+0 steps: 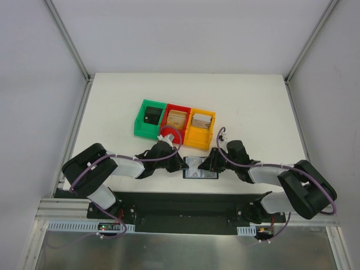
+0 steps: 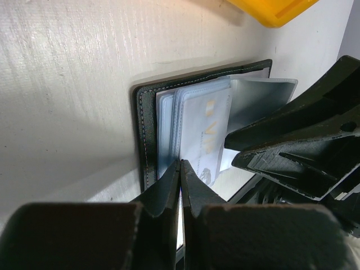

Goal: Take the credit cards out of the card holder
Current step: Remove the credit card from the card holder.

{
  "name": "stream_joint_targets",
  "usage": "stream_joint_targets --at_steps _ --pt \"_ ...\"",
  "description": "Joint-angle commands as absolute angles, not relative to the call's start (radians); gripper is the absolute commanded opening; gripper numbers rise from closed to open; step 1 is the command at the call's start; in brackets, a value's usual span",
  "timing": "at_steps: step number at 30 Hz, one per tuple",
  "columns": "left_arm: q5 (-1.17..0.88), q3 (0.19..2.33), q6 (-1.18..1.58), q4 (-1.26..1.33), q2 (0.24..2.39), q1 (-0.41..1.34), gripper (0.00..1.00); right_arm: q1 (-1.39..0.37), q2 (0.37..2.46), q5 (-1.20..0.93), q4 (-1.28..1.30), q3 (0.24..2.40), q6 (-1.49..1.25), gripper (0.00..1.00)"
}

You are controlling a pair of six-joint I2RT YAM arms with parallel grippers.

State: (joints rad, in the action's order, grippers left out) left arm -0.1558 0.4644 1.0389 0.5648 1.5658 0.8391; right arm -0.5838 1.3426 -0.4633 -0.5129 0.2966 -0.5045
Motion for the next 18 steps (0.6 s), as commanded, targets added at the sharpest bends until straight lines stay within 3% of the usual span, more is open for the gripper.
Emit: stream_joint_targets --at_steps 1,6,12,18 --pt "-0.115 0.449 1.022 0.449 1.611 0.850 0.00 -0.578 1.373 -0.505 -0.624 0.290 -0.543 0.24" --pt "-0.114 0.448 1.022 0.453 1.611 0.850 0.00 -0.578 1.393 -0.517 -0.657 0.288 -0.558 0.21" --pt "-0.117 0.448 1.023 0.456 1.615 0.850 0.00 -0.580 1.408 -0.514 -0.660 0.284 -0.561 0.33" --pt "-0.112 0.442 1.026 0.457 1.617 0.851 0.00 -0.565 1.440 -0.528 -0.709 0.258 -0.584 0.33"
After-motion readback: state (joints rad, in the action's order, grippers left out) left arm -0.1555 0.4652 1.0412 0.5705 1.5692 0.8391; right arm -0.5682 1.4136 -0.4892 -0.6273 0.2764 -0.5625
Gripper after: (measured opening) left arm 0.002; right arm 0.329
